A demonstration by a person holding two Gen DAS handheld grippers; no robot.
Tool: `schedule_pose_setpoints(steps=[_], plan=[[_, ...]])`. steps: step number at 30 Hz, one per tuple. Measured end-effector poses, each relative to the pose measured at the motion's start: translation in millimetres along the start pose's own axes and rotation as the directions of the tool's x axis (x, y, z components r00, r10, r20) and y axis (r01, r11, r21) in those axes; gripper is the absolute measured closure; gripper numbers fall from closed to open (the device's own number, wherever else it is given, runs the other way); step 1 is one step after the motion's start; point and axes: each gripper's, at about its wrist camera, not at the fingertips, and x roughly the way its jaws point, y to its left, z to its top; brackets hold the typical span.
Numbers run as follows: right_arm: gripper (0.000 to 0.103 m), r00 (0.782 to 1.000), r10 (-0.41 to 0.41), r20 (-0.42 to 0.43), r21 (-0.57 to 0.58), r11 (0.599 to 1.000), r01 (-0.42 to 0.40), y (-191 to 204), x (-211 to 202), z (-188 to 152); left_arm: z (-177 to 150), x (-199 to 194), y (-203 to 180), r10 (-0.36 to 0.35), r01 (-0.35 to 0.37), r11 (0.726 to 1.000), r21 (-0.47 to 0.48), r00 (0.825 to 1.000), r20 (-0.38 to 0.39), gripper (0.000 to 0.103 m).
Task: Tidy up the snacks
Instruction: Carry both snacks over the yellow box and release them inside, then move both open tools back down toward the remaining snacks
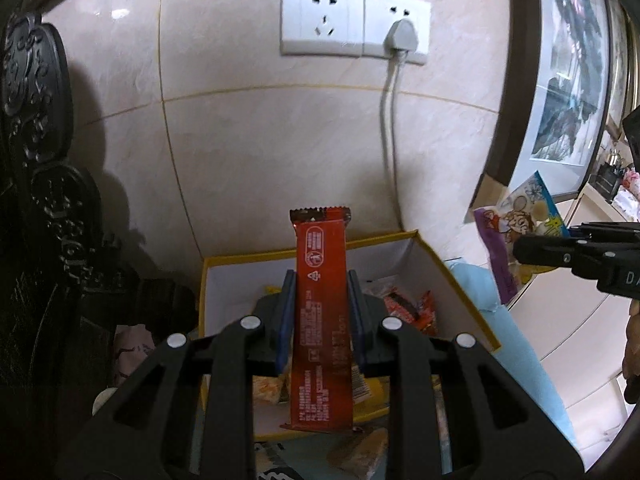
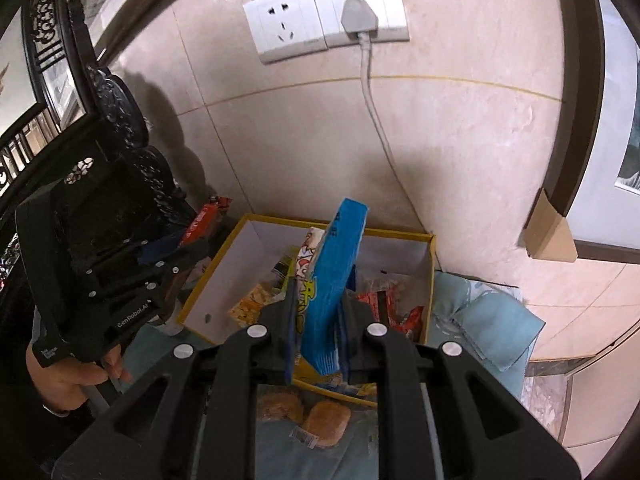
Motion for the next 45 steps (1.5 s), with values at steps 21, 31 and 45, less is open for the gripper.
schedule_pose_setpoints(steps=[21,31,45], plan=[[0.033,0.989,-0.061,-0.135,0.094,0.993,0.074,-16,40,-49,-78,17,31,0.113,-0.123,0.987,-0.101,0.989,-0.098,0.002],[0.033,0.985,-0.051,-0.163,0.102,0.992,0.068,-9,25,-103,-125,-12,31,0.112,-0.129,0.981,-0.142,0.985,-0.128,0.002],[0.033,0.952,-0.03,-0.304,0.179,0.98,0.088,-5,32,-204,-229,-31,51,0.149,-0.199,0.964,-0.177,0.954,-0.262,0.002]])
